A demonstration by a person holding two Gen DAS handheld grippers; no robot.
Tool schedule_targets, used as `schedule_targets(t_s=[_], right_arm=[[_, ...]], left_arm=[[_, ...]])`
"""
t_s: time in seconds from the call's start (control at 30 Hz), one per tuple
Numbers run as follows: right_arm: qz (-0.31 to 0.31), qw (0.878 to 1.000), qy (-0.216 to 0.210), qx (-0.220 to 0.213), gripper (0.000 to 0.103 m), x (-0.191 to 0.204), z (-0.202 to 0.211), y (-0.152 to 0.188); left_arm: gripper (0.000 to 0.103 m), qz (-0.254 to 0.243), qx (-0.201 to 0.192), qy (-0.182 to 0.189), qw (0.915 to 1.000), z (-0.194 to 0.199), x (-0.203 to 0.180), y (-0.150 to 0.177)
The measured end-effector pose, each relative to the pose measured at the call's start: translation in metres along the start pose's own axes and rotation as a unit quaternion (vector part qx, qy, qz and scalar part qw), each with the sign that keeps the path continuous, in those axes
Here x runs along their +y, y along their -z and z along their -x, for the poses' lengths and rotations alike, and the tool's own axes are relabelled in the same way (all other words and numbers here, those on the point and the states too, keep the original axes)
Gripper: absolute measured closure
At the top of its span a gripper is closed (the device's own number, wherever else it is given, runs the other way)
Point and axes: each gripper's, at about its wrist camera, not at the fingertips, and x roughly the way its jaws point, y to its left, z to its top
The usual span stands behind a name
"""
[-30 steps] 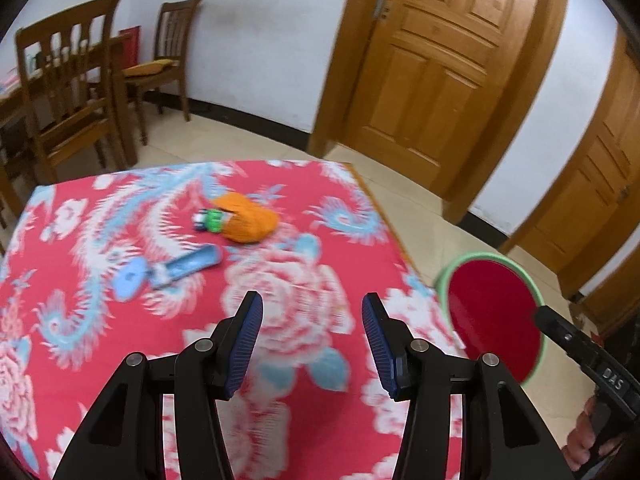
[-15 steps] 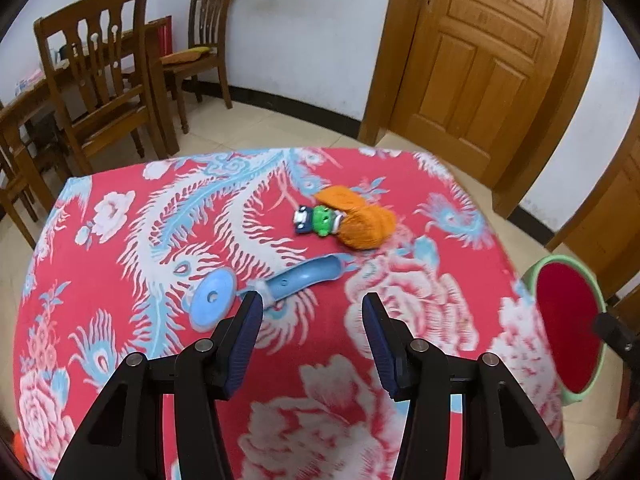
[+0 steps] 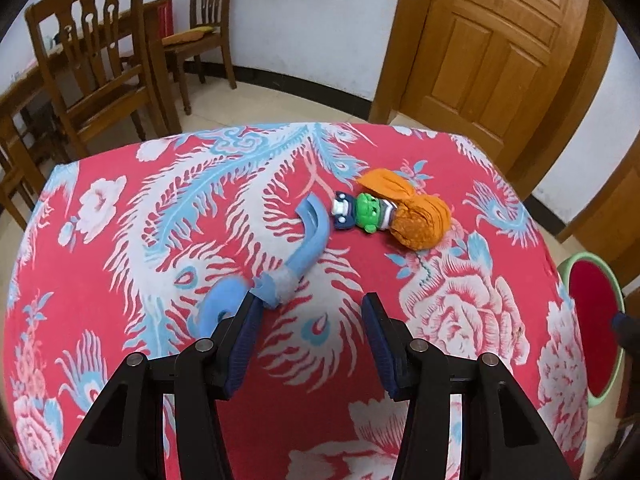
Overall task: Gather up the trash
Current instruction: 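Grasp the blue plastic scoop with the left tool while the right tool approaches the orange toy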
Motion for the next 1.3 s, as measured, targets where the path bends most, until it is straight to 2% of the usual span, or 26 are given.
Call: schedule_targets(t_s=[0.03,0.17,0.3,0.5,0.7,0.87,1.0,1.3], right_arm=[[0.001,1.000,0.000,0.001,0.060,0.001,-0.001,-0.001],[0.010,1.000,0.002,0.009,0.060,0.010,-0.011,-0.003],[0.017,1.000,0.002,0.016,0.060,0.018,-0.021,-0.005],[0.031,0.999,0.002,0.025,0.060,0.033,-0.034,-0.008],[0.037,0.999,-0.004,0.035,0.060,0.044,-0.046,-0.009],[0.041,0.998,-0.013,0.037,0.060,0.048,-0.048,-0.008],[0.038,0.999,-0.019,0.033,0.060,0.046,-0.044,-0.009],[0.026,0.999,-0.020,0.031,0.060,0.036,-0.043,-0.013]], left_arm=[[0.062,0.003,0.000,0.001,1.0000,-0.001,0.001,-0.001],[0.073,0.017,-0.007,0.010,0.9998,-0.003,0.010,-0.002],[0.095,0.027,-0.011,0.023,0.9993,-0.004,0.015,-0.001],[0.098,0.043,-0.019,0.057,0.9972,-0.003,0.022,0.002],[0.098,0.038,-0.006,0.081,0.9960,0.001,0.017,0.006],[0.093,0.034,-0.014,0.068,0.9970,0.012,0.011,0.004],[0.065,0.035,-0.021,0.043,0.9982,0.012,0.011,-0.005],[0.065,0.023,-0.007,0.020,0.9995,-0.013,0.005,-0.020]])
